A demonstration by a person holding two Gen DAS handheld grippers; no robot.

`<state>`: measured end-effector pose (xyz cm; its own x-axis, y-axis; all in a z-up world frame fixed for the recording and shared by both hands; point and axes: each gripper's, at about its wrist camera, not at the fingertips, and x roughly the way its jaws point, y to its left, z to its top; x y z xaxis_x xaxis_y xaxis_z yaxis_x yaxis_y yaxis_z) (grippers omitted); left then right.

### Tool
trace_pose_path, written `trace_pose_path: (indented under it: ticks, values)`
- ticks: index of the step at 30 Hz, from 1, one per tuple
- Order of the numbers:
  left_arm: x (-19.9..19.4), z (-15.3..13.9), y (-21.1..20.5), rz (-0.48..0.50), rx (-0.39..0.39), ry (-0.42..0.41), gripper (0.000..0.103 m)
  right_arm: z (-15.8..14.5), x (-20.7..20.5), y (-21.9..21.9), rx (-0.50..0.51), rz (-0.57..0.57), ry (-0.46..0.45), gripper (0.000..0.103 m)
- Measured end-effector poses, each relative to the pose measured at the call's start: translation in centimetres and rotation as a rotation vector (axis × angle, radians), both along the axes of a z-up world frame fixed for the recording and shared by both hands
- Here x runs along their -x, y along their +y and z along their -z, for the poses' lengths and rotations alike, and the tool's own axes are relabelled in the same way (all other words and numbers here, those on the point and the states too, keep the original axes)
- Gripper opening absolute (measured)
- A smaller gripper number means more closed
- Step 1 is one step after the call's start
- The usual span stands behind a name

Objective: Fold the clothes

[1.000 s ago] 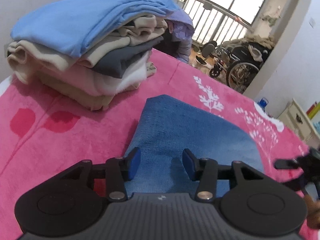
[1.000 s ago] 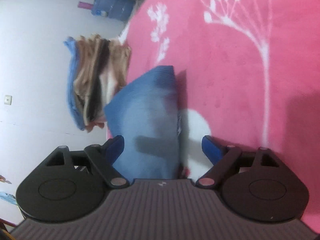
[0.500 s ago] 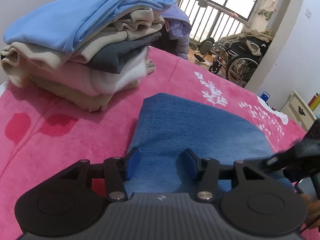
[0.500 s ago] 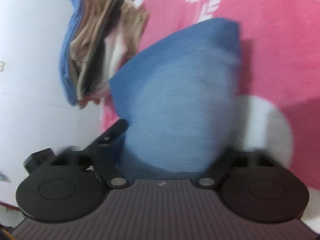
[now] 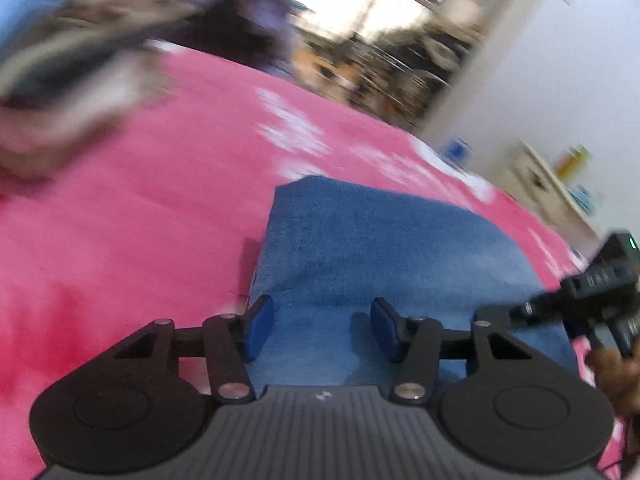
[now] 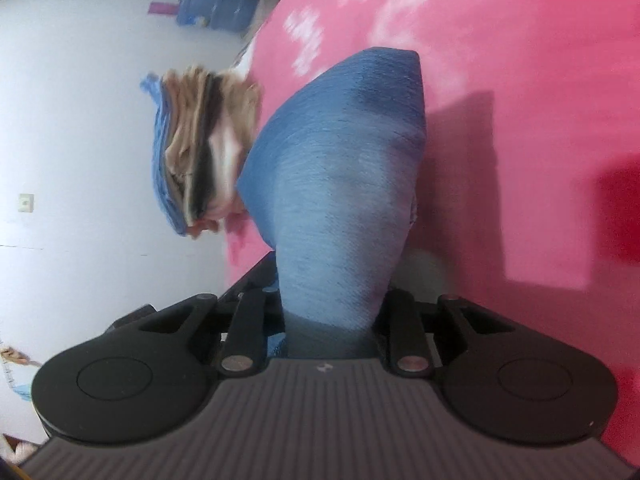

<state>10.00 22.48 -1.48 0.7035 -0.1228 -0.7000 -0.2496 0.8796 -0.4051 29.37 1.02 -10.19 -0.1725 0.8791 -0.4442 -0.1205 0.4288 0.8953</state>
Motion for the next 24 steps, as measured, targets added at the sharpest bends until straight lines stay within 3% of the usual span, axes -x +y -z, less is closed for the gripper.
trace_pose_path:
  ticks: [4, 5, 8, 12, 17, 20, 21, 24]
  values:
    - [-2.3, 0.9, -6.6, 0.194, 0.041, -0.006, 0.055, -0.8, -0.9, -7.8, 0.086, 0.055, -0.041, 0.021]
    - [-2.8, 1.0, -7.9, 0.224, 0.03, -0.007, 0.056, -0.7, -0.8, -9.2, 0.102, 0.061, -0.048, 0.026]
    - [-4.0, 0.9, -10.6, 0.296, -0.066, -0.026, 0.06, 0.3, -0.3, -10.4, 0.221, 0.067, -0.099, 0.052]
    - [-4.3, 0.7, -11.3, 0.319, -0.127, -0.02, 0.061, -0.7, 0.5, -12.0, 0.275, 0.119, -0.146, 0.053]
    - [-3.1, -1.1, -11.7, 0.321, -0.153, -0.051, 0.061, -7.1, 4.9, -17.5, 0.407, 0.174, -0.497, 0.053]
    - [-3.5, -3.0, -12.3, 0.302, -0.19, -0.07, 0.061, -8.7, 9.7, -19.1, 0.433, 0.117, -0.687, 0.053]
    - [-3.7, -4.0, -12.9, 0.318, -0.213, -0.075, 0.061, -8.6, 11.3, -19.4, 0.448, 0.085, -0.739, 0.053]
    - [-4.1, -7.2, -16.0, 0.512, -0.31, -0.084, 0.061, -6.7, 14.7, -18.6, 0.473, -0.031, -0.821, 0.046]
